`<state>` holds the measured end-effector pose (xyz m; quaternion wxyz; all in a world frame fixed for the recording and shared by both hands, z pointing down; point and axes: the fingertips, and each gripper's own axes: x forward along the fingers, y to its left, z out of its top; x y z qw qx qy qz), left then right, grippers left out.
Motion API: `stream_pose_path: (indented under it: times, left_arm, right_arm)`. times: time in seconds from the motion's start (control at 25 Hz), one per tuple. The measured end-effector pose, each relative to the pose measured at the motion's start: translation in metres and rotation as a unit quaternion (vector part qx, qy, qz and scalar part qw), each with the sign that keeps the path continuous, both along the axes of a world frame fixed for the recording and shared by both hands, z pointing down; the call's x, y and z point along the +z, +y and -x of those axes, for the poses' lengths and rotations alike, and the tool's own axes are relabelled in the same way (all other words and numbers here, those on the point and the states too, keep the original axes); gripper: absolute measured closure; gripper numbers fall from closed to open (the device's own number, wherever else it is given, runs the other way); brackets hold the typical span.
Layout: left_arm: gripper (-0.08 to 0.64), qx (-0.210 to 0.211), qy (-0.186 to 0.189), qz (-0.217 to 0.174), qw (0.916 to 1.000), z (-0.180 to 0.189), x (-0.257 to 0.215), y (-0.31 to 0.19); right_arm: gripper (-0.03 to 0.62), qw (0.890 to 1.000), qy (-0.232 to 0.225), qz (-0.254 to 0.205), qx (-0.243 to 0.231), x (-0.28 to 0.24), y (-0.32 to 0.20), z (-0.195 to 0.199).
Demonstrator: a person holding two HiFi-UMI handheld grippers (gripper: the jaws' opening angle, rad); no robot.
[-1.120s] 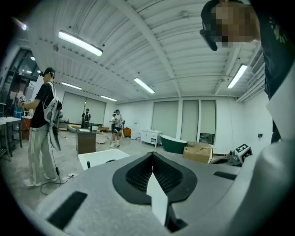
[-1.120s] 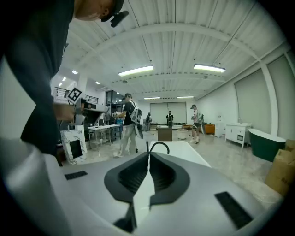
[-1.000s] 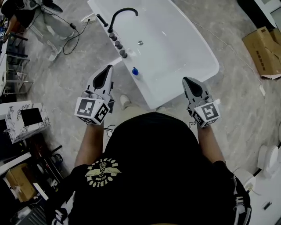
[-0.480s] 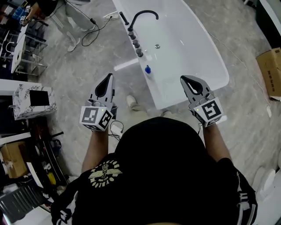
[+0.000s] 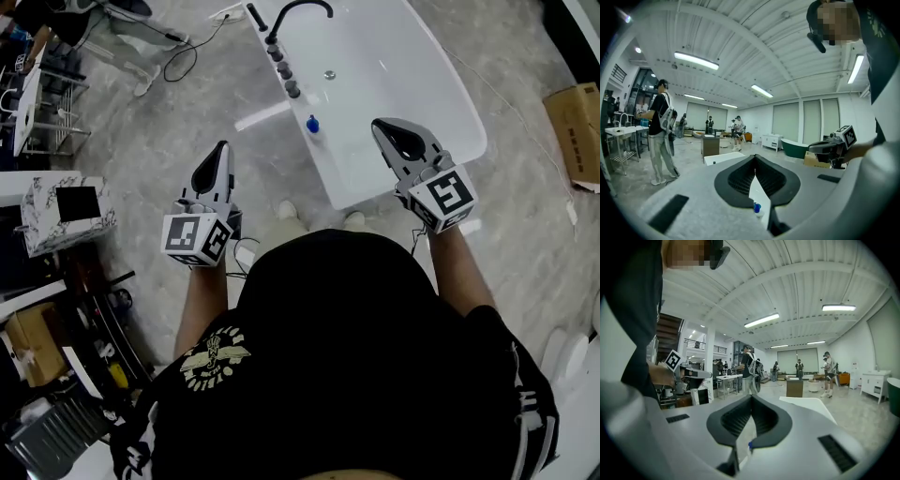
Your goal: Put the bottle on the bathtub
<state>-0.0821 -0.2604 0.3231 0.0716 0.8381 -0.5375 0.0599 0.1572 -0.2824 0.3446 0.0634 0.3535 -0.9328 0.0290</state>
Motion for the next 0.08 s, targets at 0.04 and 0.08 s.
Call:
stream_pose_path:
  times: [0.04, 0.08]
  left_arm:
    - [0.551, 0.003, 0.0, -0.003, 1.0, 0.0024, -0.0015, -0.0039]
    - [0.551, 0.006, 0.001, -0.006, 1.0, 0.0048, -0.0033, -0.0082]
  right_arm:
    - [0.581, 1.0, -0.003, -0.004, 0.001, -0.0035, -0.0033, 0.0041]
    - [0.581, 1.0, -0.007, -0.008, 0.002, -0.007, -0.0068, 0.0082]
